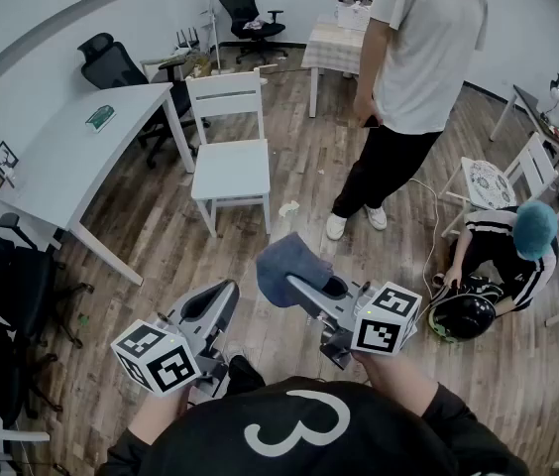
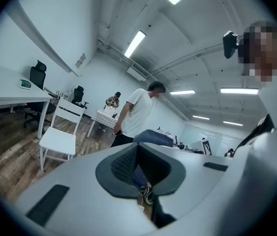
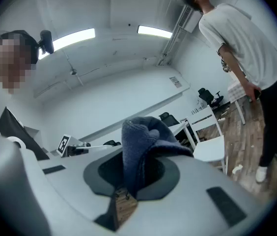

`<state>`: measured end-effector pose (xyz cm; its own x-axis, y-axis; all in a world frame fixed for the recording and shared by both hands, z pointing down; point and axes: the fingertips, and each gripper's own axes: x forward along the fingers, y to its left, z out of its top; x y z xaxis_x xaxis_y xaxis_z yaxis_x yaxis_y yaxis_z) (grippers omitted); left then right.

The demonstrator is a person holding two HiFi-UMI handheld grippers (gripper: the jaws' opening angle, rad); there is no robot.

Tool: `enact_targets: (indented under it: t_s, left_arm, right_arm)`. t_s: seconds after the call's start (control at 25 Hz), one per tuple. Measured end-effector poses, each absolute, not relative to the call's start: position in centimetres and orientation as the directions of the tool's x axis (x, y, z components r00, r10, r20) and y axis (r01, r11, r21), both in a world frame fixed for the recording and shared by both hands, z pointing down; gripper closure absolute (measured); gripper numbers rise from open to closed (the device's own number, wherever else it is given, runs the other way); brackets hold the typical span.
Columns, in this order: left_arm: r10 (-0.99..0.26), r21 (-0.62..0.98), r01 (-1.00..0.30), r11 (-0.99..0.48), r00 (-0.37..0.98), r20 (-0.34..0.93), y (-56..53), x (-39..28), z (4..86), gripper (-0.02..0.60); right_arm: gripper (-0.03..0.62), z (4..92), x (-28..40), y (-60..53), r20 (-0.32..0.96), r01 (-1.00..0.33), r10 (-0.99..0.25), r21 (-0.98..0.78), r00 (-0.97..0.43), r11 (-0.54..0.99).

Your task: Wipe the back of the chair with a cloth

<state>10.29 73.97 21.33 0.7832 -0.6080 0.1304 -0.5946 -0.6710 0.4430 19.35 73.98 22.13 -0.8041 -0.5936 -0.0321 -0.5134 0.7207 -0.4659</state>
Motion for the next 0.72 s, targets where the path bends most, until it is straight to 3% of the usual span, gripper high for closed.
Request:
enact_targets:
  t_s: [0.72]
  left_arm:
    - [-0.619, 0.481, -0.613, -0.627, 0.767, 0.17, 71.0, 7.8, 23.7, 0.568]
  right_arm:
    - [0.544, 24.3, 16.6, 70.8, -0.006, -0.494, -0.572, -0.496, -0.82, 0.714]
